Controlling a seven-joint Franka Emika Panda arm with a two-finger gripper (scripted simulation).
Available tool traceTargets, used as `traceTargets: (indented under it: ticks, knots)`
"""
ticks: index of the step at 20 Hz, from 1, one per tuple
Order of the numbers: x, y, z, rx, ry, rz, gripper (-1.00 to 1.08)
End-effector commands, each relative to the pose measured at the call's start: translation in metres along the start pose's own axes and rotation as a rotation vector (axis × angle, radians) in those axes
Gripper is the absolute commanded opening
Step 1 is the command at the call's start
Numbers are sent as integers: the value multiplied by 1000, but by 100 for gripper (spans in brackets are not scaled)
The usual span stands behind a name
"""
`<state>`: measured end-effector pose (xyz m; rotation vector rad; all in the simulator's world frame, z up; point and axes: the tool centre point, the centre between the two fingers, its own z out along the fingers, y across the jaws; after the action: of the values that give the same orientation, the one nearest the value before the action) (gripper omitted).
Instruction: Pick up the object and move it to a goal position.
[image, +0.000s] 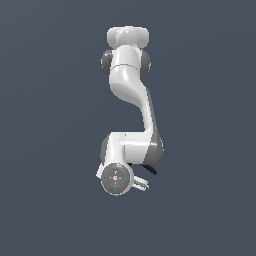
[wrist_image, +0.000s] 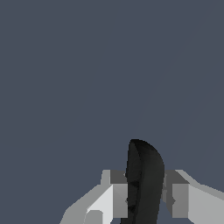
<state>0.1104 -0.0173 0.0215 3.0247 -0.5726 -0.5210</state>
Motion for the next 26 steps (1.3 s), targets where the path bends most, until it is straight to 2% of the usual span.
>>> traceTargets:
  ticks: [1, 17, 26]
  knots:
    - [0, 0, 0, 0, 0, 0, -100]
    - [-1, 6, 0, 0, 0, 0, -100]
    - [-6, 28, 0, 0, 0, 1, -100]
